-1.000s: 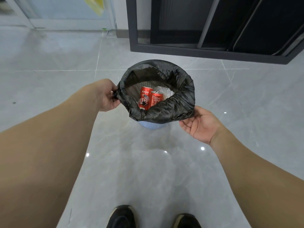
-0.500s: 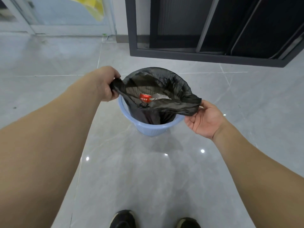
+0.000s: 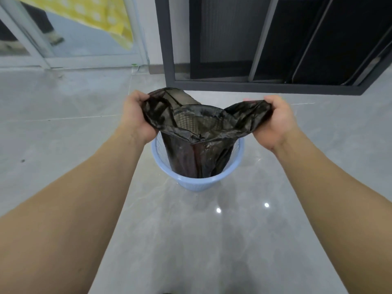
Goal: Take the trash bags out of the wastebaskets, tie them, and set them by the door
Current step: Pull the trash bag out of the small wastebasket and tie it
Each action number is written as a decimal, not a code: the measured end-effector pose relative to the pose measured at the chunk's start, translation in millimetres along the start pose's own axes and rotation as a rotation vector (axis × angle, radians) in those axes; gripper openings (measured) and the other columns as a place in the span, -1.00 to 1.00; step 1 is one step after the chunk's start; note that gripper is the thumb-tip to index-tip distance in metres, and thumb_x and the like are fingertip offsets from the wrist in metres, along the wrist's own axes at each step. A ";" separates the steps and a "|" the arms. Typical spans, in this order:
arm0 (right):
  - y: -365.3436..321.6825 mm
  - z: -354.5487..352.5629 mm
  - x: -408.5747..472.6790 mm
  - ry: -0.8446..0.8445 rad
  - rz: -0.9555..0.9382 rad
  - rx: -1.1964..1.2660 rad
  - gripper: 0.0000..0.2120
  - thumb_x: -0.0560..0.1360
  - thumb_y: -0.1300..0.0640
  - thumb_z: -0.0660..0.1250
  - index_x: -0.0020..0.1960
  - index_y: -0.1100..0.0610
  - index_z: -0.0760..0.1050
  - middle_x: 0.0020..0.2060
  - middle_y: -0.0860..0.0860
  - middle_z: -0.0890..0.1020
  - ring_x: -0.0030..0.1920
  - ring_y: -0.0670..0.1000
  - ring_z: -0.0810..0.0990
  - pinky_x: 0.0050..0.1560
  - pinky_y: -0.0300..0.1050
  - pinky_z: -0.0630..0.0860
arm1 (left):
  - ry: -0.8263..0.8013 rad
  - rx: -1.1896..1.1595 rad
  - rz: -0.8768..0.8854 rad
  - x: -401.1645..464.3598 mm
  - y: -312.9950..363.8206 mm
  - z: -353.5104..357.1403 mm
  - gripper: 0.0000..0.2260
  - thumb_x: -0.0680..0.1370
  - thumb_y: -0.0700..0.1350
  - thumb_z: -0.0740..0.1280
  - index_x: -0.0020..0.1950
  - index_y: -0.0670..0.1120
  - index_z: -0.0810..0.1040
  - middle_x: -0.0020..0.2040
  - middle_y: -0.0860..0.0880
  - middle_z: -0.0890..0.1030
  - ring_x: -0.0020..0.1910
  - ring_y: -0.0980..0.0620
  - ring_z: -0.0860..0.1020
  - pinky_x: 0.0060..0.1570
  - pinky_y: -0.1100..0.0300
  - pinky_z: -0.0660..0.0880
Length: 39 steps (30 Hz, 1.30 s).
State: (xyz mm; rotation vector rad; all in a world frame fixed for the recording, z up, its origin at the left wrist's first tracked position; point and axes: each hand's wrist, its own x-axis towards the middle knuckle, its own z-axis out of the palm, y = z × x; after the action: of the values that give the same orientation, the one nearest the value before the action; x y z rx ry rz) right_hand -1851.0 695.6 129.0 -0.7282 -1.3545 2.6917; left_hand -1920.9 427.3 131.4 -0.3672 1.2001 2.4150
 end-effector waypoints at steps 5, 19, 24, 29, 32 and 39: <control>-13.4 17.4 -6.0 -0.120 0.011 0.265 -0.61 0.59 0.05 0.09 0.20 0.29 0.49 0.12 0.16 0.65 0.14 0.23 0.62 0.19 0.17 0.52 | -0.068 -0.171 0.103 -1.5 2.5 15.6 -0.67 0.31 -0.14 0.16 -0.07 -0.28 0.55 -0.04 -0.24 0.63 -0.10 -0.20 0.63 0.04 -0.06 0.57; -90.3 19.7 -38.3 -0.096 -0.171 0.531 -0.53 0.59 0.06 0.17 -0.48 0.11 0.22 -0.54 -0.02 0.26 -0.42 0.01 0.26 0.21 -0.03 0.42 | -0.254 -0.536 0.120 -23.6 18.2 134.3 -0.77 0.45 -0.14 0.12 -0.39 -0.02 0.16 -0.49 0.03 0.24 -0.49 -0.02 0.29 -0.31 0.21 0.34; -123.4 2.3 -58.8 -0.100 -0.235 0.539 -0.62 0.57 0.07 0.21 -0.37 0.08 0.17 -0.47 -0.04 0.22 -0.40 0.02 0.32 -0.12 -0.02 0.57 | -0.419 -0.459 0.075 -46.5 1.4 203.9 -0.74 0.50 -0.09 0.11 -0.40 -0.07 0.24 -0.40 -0.01 0.28 -0.43 -0.05 0.34 -0.28 0.15 0.31; -149.4 -19.8 -78.7 -0.067 -0.281 0.504 -0.49 0.56 0.04 0.20 -0.53 0.12 0.23 -0.45 -0.04 0.19 -0.38 0.04 0.34 -0.10 -0.12 0.52 | -0.615 -0.461 -0.060 -70.0 -20.9 249.0 -0.71 0.54 -0.03 0.07 -0.37 -0.07 0.21 -0.45 -0.03 0.33 -0.41 -0.06 0.37 -0.25 0.13 0.29; -158.1 -33.6 -87.7 -0.073 -0.278 0.516 -0.56 0.55 0.04 0.20 -0.47 0.11 0.20 -0.45 -0.03 0.21 -0.39 0.05 0.35 -0.09 -0.13 0.50 | -0.660 -0.455 -0.139 -72.0 -40.0 262.6 -0.69 0.54 -0.03 0.07 -0.39 -0.08 0.23 -0.48 -0.03 0.34 -0.43 -0.05 0.36 -0.27 0.14 0.27; -133.2 -95.7 -98.0 0.049 -0.110 0.295 -0.70 0.54 0.05 0.15 -0.35 0.10 0.24 -0.57 -0.06 0.25 -0.57 -0.09 0.18 -0.52 -0.30 0.28 | -0.522 -0.201 -0.240 -52.4 -99.7 249.6 -0.71 0.52 -0.07 0.08 -0.41 -0.06 0.18 -0.47 0.00 0.24 -0.48 -0.01 0.27 -0.36 0.17 0.26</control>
State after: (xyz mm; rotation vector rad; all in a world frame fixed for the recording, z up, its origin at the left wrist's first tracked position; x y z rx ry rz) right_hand -1745.8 825.8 220.9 -0.6633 -0.9271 2.6828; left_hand -1839.7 668.9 231.8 0.0651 0.6488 2.2272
